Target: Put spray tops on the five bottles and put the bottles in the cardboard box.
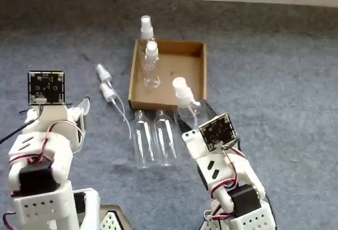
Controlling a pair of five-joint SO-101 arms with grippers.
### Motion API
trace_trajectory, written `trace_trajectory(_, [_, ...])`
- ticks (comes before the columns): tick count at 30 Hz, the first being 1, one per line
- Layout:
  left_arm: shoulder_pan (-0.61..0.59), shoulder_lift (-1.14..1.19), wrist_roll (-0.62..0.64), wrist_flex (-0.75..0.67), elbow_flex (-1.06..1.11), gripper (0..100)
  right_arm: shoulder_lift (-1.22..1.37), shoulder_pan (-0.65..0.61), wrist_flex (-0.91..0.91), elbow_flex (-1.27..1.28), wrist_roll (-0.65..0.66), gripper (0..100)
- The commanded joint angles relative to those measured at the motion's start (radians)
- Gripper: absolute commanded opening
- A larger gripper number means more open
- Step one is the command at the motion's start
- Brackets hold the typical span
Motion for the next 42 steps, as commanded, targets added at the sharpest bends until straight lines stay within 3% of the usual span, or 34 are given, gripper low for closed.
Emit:
trace_trajectory(1, [-0.012,-0.016,0.049,-0.084,0.093,21,-0.012,0.024,-0.022,-0.01,0.017,0.4])
trace_trajectory(14, [-0.012,-0.022,0.08,-0.27,0.317,21,-0.012,0.025,-0.019,-0.018,0.011,0.4])
trace_trajectory(16, [-0.012,-0.022,0.08,-0.287,0.334,21,-0.012,0.025,-0.022,-0.018,-0.052,0.4])
trace_trajectory(20, [0.019,-0.022,0.08,-0.282,0.346,21,-0.008,0.021,-0.041,-0.018,-0.16,0.4])
trace_trajectory(24, [0.09,-0.022,0.075,-0.281,0.346,21,0.001,0.021,-0.156,-0.019,-0.164,0.4])
trace_trajectory(30, [0.117,-0.024,0.075,-0.279,0.321,21,0.001,0.021,-0.183,-0.021,-0.167,0.4])
trace_trajectory(37, [0.375,-0.024,0.0,-0.138,0.166,24,0.191,0.021,-0.255,-0.104,-0.172,0.4])
trace_trajectory(42, [0.556,-0.024,0.002,-0.161,0.16,31,0.526,0.025,-0.186,-0.377,-0.324,0.4])
